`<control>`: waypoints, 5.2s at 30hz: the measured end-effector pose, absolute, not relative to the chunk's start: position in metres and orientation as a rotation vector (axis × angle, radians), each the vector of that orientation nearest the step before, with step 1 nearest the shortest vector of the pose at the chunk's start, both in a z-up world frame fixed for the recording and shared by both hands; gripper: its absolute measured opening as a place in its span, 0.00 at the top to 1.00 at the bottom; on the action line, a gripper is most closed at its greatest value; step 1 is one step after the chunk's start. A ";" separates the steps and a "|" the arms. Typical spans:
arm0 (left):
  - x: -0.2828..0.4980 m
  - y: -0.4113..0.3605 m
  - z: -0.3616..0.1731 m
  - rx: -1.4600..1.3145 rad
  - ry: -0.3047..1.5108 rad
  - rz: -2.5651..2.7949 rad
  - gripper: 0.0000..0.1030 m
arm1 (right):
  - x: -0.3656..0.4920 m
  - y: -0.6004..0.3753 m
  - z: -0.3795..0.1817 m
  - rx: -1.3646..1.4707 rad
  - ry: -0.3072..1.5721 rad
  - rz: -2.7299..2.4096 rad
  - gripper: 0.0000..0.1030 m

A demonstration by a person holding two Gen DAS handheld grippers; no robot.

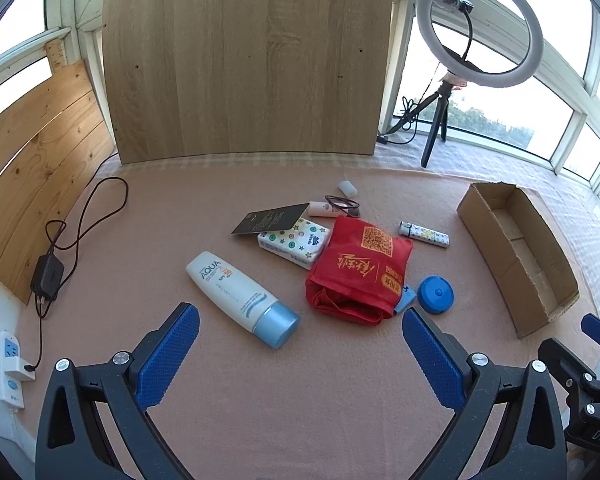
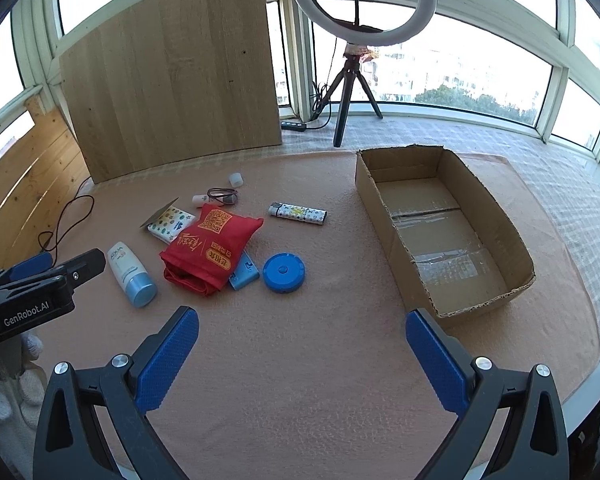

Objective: Organize objects

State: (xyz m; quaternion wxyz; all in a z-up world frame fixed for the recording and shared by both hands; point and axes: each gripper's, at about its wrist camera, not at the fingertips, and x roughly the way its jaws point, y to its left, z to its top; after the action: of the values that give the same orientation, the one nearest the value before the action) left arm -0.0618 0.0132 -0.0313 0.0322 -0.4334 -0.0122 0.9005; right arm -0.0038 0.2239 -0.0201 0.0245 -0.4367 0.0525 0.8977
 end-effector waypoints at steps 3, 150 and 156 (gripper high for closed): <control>-0.082 0.013 -0.036 -1.353 -0.036 2.766 0.01 | -0.004 0.229 -0.023 -1.357 0.175 2.764 0.01; -0.103 0.307 -0.058 -1.165 -0.073 2.160 0.40 | -0.091 0.411 -0.035 -1.448 0.389 2.811 0.26; -0.111 0.333 -0.065 -1.165 -0.044 2.145 0.40 | -0.094 0.432 -0.036 -1.425 0.380 2.794 0.26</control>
State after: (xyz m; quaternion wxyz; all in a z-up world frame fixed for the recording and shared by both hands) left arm -0.1108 0.3332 -0.0650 0.3428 -0.4483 -0.0171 0.8254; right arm -0.0938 0.4316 -0.0357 -0.0089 -0.4511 0.1202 0.8843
